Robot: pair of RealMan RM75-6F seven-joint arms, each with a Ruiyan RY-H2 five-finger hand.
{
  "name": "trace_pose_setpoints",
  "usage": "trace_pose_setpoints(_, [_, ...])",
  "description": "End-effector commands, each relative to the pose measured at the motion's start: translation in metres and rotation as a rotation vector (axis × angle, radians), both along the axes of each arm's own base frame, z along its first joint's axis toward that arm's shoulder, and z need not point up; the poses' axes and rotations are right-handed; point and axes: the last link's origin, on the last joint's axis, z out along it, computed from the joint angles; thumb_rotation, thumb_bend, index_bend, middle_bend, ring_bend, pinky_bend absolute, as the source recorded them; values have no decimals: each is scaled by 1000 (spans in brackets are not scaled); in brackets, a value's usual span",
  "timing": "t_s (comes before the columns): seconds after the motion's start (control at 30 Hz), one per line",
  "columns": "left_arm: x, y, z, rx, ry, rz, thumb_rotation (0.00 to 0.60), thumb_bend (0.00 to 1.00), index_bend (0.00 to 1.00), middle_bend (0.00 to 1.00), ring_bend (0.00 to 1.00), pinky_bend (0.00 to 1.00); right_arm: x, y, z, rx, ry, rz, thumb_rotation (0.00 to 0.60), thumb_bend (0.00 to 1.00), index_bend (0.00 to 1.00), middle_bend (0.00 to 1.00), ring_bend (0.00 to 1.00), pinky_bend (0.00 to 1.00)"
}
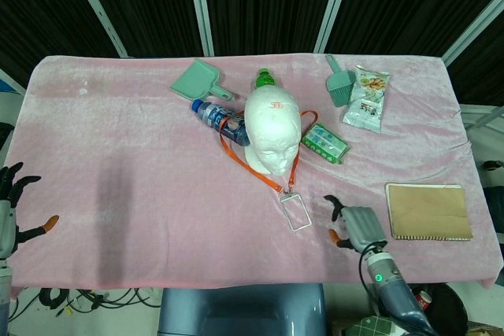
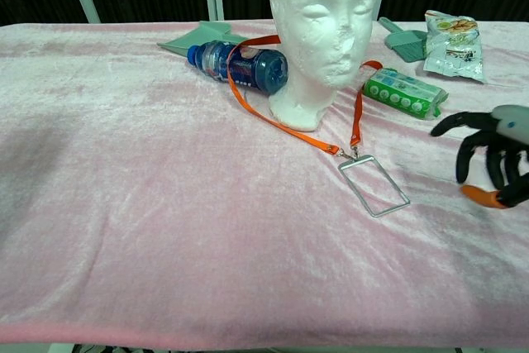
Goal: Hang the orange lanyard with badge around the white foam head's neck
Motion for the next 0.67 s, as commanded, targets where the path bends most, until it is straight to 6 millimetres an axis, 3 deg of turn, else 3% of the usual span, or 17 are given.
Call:
trace_pose_setpoints(0.03, [2,-2,-1,-7,8,-8,600,122,274,74,0,0,-46,5,60,-149,73,-102,600,219,166,172,326,277])
trace_pose_setpoints(0.2, [1,-8,-5,-44,27,17,600,123,267,75,0,0,-75,24,101,-260,69,-103,600,207,166,113,248,237])
trace_pose_setpoints(0.3, [1,-10,-8,-72,37,36,600,123,257,74,0,0,-87,39,113,-299,85,-42,600,193,166,98,235,228])
trace_pose_setpoints(0.5, [6,-19,-16,-121,27,35,600,123,230,74,0,0,-105,62,119,-359,213,83,600,193,166,90,209,212])
trace_pose_setpoints(0.67, [8,-26,-17,-146,22,32,600,123,201,73,0,0,-110,66,115,-379,250,139,600,193,165,90,209,211])
